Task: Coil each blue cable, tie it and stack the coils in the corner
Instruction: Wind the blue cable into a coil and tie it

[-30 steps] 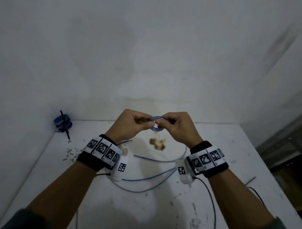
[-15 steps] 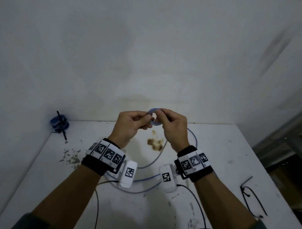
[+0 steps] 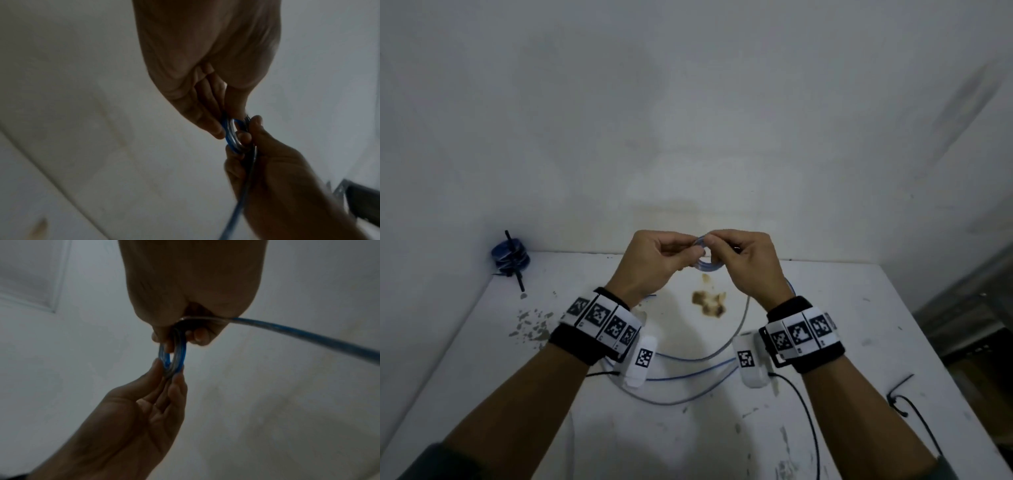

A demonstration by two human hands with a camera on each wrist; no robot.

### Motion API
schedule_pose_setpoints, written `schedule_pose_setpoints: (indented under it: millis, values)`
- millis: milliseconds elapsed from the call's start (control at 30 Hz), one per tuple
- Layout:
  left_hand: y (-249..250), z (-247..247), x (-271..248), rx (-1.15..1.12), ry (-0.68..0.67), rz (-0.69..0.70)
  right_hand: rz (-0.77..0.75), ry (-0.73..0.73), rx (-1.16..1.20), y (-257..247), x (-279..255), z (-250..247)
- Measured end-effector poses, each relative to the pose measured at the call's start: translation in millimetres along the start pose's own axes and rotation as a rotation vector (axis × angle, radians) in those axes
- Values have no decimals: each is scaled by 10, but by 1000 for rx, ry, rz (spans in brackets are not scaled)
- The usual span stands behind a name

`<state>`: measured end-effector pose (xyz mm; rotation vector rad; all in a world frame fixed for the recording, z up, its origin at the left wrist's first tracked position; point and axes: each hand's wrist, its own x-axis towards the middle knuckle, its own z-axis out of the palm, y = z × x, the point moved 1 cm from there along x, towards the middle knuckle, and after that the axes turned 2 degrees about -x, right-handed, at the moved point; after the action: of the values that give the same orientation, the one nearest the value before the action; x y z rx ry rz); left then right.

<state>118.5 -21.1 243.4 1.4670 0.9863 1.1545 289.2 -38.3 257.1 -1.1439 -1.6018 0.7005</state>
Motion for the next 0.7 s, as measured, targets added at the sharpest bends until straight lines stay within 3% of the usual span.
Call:
schedule_pose_setpoints:
  millis: [67, 167, 233, 300, 433, 600, 700]
  values:
    - [41, -18, 40, 43, -11, 22, -6, -15, 1, -17, 13, -27]
    - [64, 82, 54, -132, 109, 4, 44, 231, 170, -45, -40, 100]
    - [30, 161, 22, -259, 113, -59, 83, 352, 265, -40, -75, 204]
    - [-6, 146, 0, -252, 42, -94, 83, 321, 222, -28, -69, 180]
    - [58, 28, 37, -10, -60, -1, -18, 38, 54, -70, 19, 1]
    - [99, 162, 62, -236, 124, -1, 2, 337, 255, -62, -23, 169]
    - [54, 126, 62, -151, 21, -5, 8, 270, 176, -15, 10, 96]
